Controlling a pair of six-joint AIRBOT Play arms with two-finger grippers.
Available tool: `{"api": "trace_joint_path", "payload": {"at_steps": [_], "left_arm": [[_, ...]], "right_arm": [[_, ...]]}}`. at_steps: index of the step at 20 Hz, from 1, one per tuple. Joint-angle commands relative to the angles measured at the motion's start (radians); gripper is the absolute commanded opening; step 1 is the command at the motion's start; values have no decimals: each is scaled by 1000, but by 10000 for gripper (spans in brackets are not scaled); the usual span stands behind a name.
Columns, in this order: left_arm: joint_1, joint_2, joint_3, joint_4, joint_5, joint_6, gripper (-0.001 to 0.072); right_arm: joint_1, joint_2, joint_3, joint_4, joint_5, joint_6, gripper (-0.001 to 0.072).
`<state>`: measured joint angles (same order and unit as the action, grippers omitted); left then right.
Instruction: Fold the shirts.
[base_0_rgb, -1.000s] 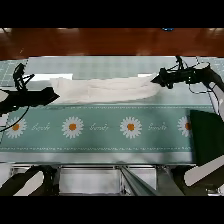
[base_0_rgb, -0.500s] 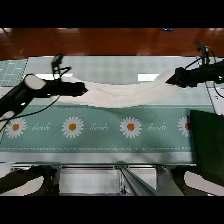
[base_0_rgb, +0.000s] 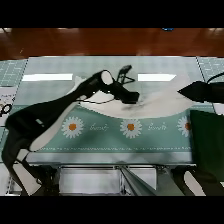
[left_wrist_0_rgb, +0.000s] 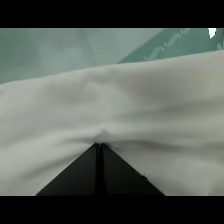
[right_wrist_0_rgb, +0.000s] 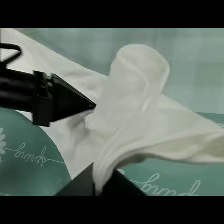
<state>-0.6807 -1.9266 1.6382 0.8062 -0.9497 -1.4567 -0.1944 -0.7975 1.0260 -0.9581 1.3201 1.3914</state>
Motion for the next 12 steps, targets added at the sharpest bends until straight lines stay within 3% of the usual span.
{"api": "trace_joint_path", "payload": {"at_steps": [1,4,6,9,12], "left_arm": [[-121,-103,94,-46,-82,-48,18],[-146,-98,98,-51,-87,-47,18],[-89,-76,98,-51,-118,-48,18],[80,32,64,-27,-170,-48,18],[264,269,-115,60,-126,-25,18]], "right_arm": [[0,57,-14,9,17,20,20],[29,56,-14,8,3,25,21],[73,56,-14,6,-35,44,20],[200,12,-14,19,-120,87,20],[360,-100,-8,91,-286,98,21]]}}
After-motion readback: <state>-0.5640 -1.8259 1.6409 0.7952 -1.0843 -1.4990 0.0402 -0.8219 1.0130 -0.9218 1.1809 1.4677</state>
